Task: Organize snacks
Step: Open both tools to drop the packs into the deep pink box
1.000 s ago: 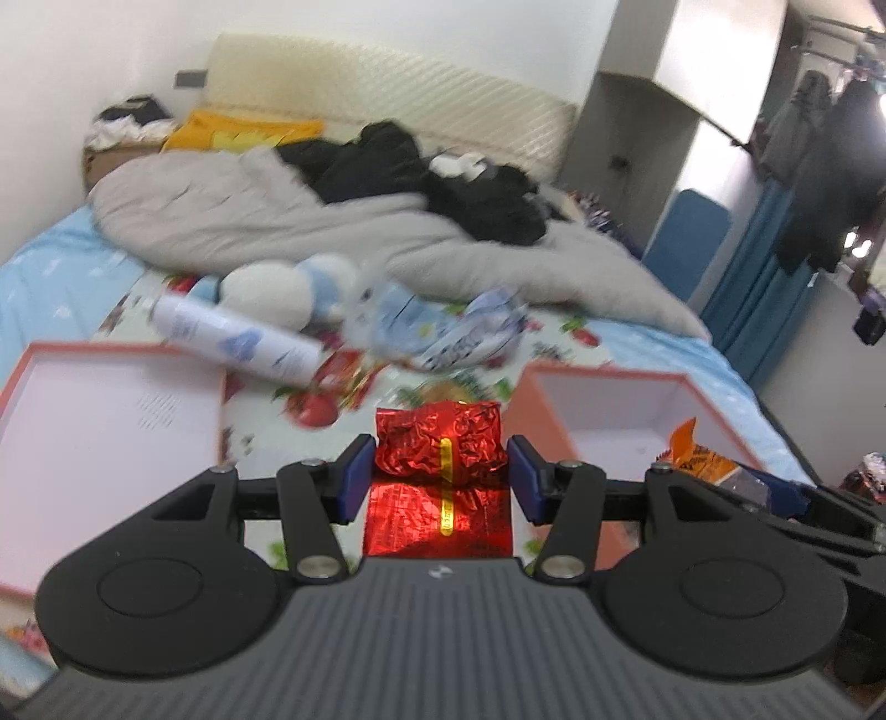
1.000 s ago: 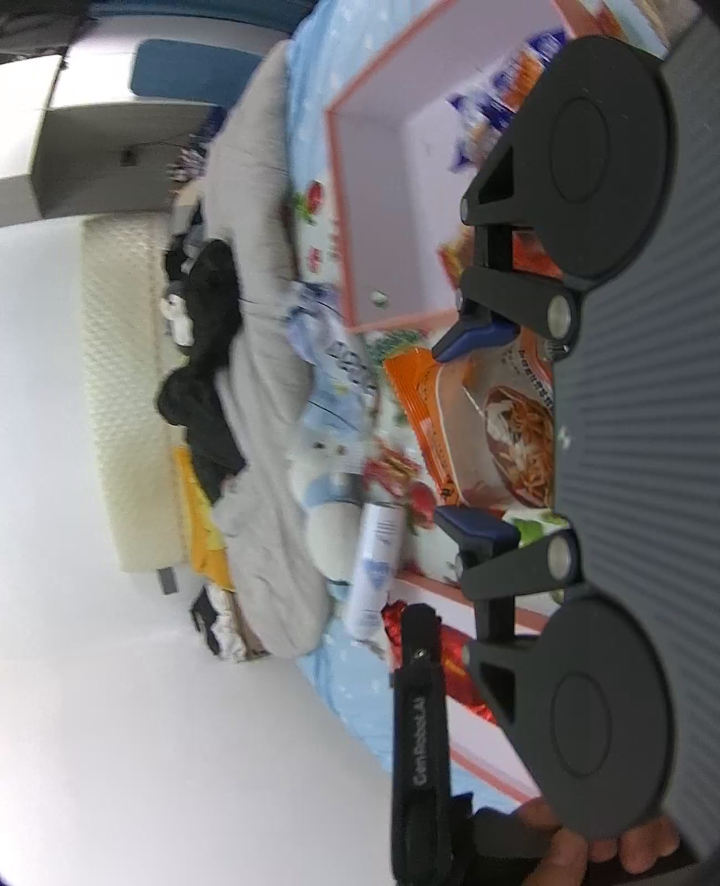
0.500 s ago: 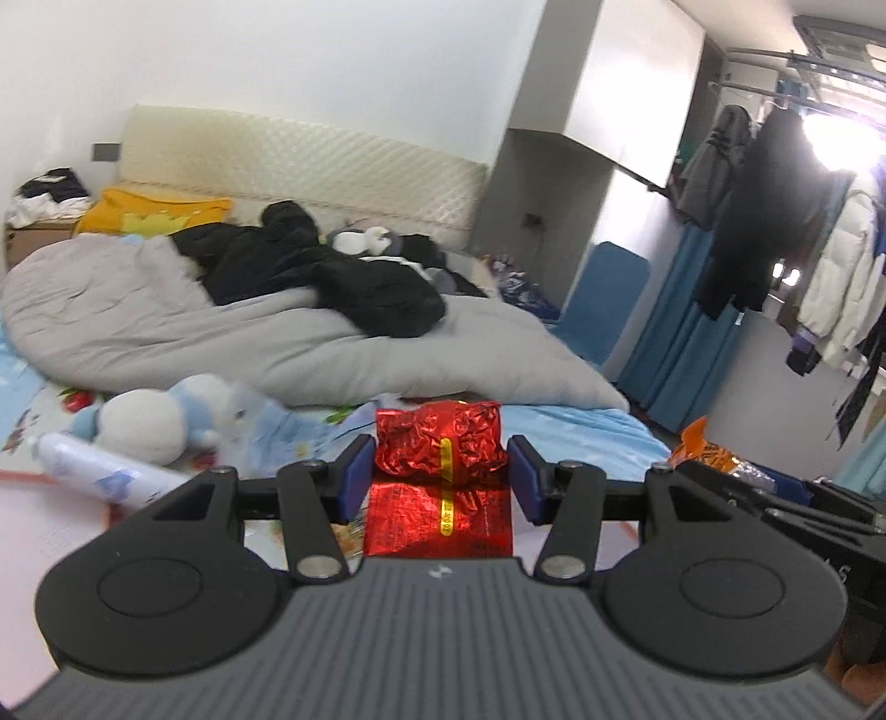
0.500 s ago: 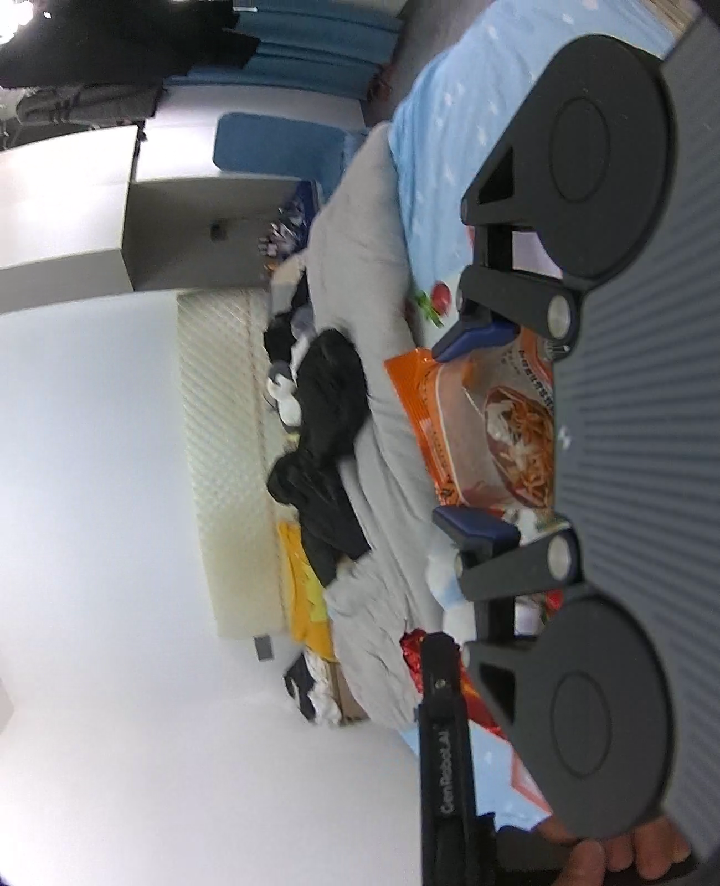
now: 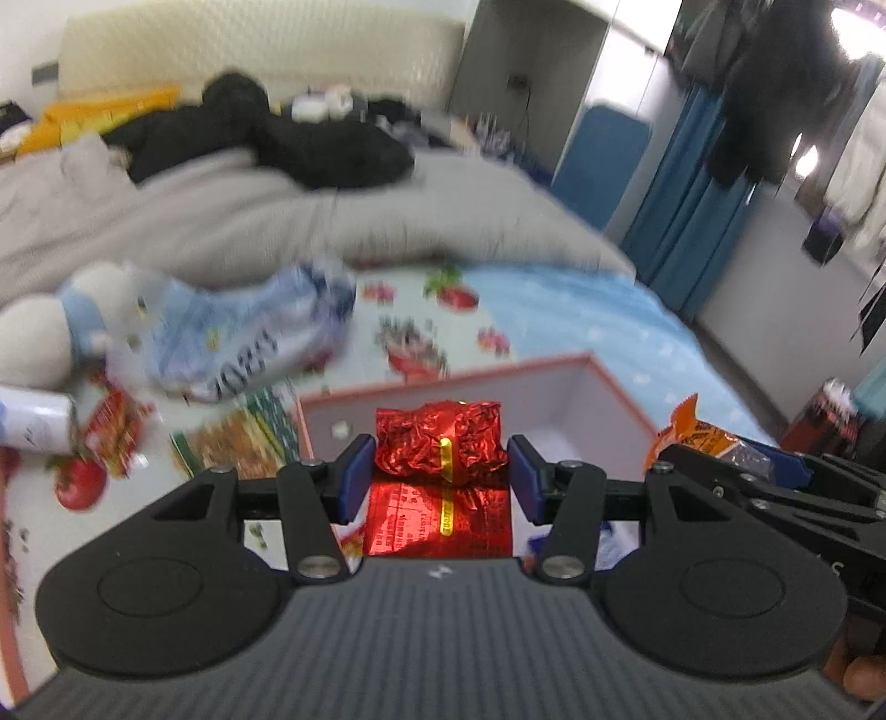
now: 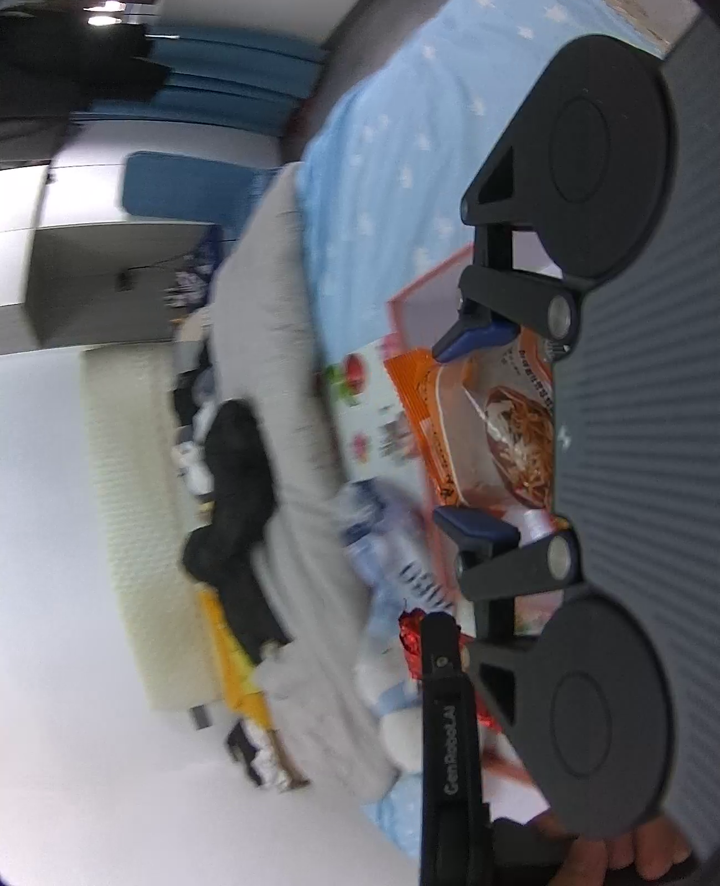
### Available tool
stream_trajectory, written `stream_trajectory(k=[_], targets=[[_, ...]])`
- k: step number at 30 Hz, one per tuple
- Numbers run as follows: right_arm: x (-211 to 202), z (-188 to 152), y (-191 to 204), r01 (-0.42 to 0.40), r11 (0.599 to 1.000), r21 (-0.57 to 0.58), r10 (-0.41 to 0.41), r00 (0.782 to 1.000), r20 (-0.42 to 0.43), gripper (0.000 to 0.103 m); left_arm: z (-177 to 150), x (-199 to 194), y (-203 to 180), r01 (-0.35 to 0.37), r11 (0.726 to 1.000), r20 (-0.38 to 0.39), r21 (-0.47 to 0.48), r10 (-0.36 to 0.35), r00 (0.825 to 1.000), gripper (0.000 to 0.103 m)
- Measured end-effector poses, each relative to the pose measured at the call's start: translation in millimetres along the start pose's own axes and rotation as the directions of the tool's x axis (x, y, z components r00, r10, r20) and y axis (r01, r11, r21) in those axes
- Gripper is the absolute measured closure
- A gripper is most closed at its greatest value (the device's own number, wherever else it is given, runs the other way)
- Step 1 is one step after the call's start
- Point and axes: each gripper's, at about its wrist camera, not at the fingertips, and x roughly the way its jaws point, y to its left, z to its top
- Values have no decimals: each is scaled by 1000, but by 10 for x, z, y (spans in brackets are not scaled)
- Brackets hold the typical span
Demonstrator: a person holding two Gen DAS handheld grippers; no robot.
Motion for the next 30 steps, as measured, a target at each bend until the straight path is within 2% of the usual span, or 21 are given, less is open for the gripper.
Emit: stream_trajectory(k=[6, 14, 16, 17, 21, 30], targets=[[595, -288, -162, 5, 1000, 9, -3, 991, -132, 43, -148, 766, 187, -53, 998, -136, 29, 57, 989, 45], [1047, -468, -242, 8, 999, 38, 1, 978, -208, 42, -184, 1094, 248, -40, 999, -185, 36, 46, 982, 45], [1085, -485, -233, 18, 999, 38, -10, 975, -220, 38, -174, 1075, 266, -33, 999, -179, 28, 37, 983, 44], [1096, -479, -234, 27, 999, 43, -16, 974, -225, 36, -172, 1073, 280, -33, 999, -182, 27, 38, 983, 41], [1019, -461, -202, 23, 999, 43, -12, 975, -223, 35, -145, 911, 264, -21, 999, -163, 43, 27, 986, 36], [446, -331, -8, 18, 999, 50, -11, 990, -142, 20, -54, 128, 262, -5, 999, -48, 40, 7, 999, 36]])
